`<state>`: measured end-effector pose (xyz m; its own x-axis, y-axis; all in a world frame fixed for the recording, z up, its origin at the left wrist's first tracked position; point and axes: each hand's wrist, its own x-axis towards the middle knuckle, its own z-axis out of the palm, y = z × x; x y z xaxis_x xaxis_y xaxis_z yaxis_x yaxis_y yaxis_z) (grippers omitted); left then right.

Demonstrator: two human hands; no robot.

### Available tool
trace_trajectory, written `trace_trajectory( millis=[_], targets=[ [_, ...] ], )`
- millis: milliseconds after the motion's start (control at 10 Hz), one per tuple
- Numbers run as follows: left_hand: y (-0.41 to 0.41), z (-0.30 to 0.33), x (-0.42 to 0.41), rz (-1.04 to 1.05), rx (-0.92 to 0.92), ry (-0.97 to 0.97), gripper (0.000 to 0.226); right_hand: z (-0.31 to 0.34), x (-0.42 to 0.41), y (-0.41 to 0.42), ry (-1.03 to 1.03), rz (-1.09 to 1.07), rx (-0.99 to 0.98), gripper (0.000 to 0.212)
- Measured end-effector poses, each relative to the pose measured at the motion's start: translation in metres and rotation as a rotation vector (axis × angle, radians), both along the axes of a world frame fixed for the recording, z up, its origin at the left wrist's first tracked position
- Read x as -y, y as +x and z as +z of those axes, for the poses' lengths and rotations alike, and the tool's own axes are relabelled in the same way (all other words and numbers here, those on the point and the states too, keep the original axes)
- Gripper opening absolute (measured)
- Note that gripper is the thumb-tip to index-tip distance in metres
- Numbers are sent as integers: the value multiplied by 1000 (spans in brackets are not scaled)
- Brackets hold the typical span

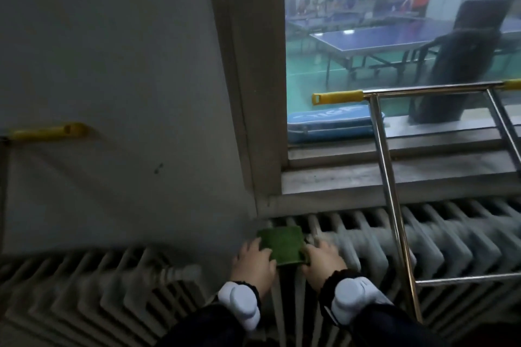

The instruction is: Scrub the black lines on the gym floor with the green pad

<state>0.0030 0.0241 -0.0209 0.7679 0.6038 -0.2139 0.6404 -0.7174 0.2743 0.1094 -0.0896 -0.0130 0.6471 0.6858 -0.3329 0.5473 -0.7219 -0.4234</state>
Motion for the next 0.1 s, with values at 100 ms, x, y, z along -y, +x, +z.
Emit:
trace_trajectory(
  millis=[100],
  targets=[
    [-2,-8,2,-118,-113,45,46,-3,12,-11,-7,-30,44,45]
  ],
)
